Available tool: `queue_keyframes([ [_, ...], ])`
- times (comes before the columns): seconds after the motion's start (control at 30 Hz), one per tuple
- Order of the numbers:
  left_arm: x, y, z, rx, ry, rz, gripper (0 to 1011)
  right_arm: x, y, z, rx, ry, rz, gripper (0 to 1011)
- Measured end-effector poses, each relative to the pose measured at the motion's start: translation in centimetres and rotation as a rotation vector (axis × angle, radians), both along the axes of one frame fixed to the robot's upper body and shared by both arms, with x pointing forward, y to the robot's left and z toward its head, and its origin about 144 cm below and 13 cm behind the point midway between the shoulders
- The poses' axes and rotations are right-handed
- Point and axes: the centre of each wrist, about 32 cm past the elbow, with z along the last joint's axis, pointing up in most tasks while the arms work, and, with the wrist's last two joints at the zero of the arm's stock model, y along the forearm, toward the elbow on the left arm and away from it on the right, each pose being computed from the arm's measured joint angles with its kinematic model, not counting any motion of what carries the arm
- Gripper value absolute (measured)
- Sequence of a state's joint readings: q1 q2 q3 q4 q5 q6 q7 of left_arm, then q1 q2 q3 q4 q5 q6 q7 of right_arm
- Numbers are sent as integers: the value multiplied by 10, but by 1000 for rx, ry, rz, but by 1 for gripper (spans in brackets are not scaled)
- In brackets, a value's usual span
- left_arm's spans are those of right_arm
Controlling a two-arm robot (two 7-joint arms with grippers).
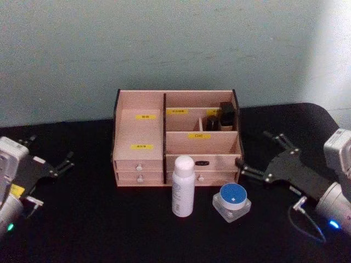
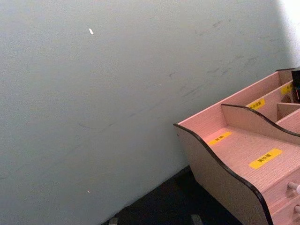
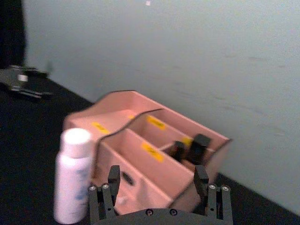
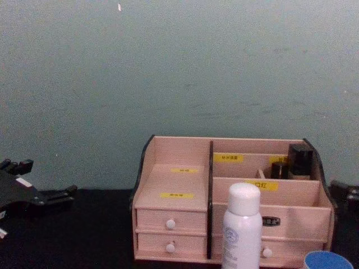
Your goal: Pick up the facial cleanser and watermelon frost from the table and place them into the tiered storage box.
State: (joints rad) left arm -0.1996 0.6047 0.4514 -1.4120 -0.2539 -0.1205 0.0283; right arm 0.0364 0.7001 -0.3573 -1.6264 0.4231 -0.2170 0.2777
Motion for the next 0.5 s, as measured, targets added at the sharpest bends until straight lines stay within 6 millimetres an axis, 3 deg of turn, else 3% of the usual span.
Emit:
queue_keyframes([
  [0.5, 0, 0, 0, 0, 0, 0, 1001, 5, 17, -11, 39, 174, 225, 1002],
])
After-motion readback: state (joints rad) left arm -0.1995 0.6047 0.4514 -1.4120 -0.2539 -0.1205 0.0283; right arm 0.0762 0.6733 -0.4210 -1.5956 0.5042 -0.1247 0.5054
